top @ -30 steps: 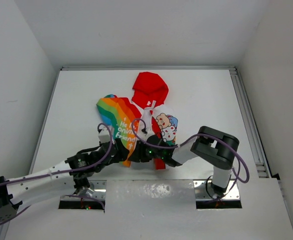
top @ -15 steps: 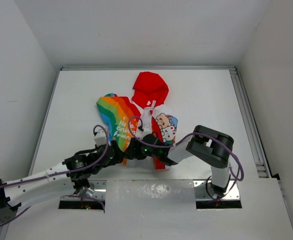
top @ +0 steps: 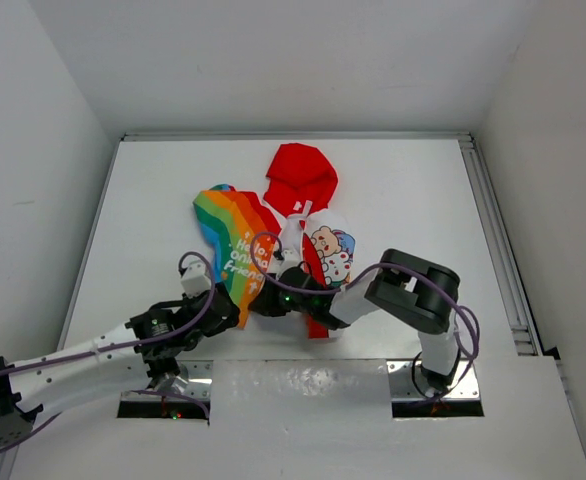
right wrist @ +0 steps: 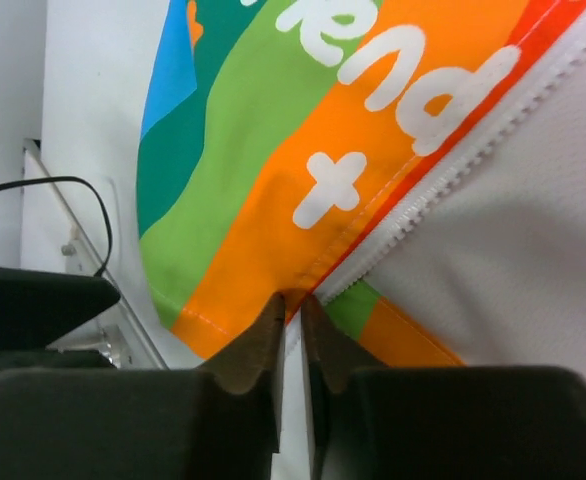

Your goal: Zip up the jacket

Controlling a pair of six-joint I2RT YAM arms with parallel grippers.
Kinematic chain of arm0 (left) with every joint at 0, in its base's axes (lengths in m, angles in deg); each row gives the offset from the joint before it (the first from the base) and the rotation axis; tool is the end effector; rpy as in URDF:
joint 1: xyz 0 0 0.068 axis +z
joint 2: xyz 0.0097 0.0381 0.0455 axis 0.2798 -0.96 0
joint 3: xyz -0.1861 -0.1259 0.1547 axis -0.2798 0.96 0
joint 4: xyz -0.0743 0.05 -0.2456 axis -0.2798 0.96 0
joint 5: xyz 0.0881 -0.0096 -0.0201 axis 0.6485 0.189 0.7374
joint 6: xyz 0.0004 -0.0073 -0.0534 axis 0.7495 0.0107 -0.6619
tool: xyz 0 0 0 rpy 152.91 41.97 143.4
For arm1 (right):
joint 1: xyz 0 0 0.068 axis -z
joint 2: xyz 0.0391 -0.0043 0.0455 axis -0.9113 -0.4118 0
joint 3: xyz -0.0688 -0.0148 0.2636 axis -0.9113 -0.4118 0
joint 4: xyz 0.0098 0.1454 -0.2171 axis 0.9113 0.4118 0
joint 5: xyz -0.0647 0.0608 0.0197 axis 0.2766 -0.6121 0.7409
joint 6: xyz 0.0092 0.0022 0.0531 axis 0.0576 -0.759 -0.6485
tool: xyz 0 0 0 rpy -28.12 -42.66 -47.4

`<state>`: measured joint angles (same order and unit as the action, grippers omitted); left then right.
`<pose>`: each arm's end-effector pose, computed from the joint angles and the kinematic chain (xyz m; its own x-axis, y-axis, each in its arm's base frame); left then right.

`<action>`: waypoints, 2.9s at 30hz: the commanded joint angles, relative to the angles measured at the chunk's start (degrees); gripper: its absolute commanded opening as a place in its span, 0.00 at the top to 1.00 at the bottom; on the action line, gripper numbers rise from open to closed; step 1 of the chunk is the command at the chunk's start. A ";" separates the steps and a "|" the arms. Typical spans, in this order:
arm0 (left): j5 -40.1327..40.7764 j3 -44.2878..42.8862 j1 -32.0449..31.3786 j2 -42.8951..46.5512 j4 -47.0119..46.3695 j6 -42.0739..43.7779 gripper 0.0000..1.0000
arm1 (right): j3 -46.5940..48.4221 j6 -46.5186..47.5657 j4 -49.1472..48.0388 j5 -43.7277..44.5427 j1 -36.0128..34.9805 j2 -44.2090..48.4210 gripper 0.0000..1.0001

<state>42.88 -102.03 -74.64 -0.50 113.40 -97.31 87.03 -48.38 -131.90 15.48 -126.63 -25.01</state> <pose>0.0788 -0.0928 0.1782 -0.7048 -0.2669 -0.6573 -0.0860 0.9519 -0.2942 0.1682 0.3023 0.0914 -0.8779 0.2412 -0.4136 -0.2027 0.5953 0.7775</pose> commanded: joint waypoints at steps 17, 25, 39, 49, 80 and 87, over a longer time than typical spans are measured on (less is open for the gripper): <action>-3.86 -0.70 0.73 -8.00 -5.14 2.97 0.48 | -6.83 7.35 2.32 4.51 1.09 15.98 0.97; -7.03 0.62 0.73 -13.97 -15.16 5.95 0.52 | -8.41 9.02 6.54 3.38 1.10 21.07 0.73; -2.55 -1.58 0.73 -10.74 -6.03 3.94 0.48 | -11.14 14.20 18.49 3.98 1.18 32.68 0.66; -4.57 0.72 0.73 -12.39 -9.36 -1.60 0.49 | -10.61 16.14 19.55 3.29 1.09 33.56 0.66; -0.53 4.32 0.82 -6.10 -33.43 -2.49 1.00 | -9.74 11.04 25.54 0.91 1.09 39.28 0.97; 1.76 5.28 0.82 3.06 -45.73 6.12 1.00 | -4.73 10.86 22.63 4.86 1.27 37.52 0.52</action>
<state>42.51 -96.64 -74.40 0.07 76.89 -96.50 78.36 -37.03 -104.38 17.88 -125.73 12.54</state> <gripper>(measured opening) 0.015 0.455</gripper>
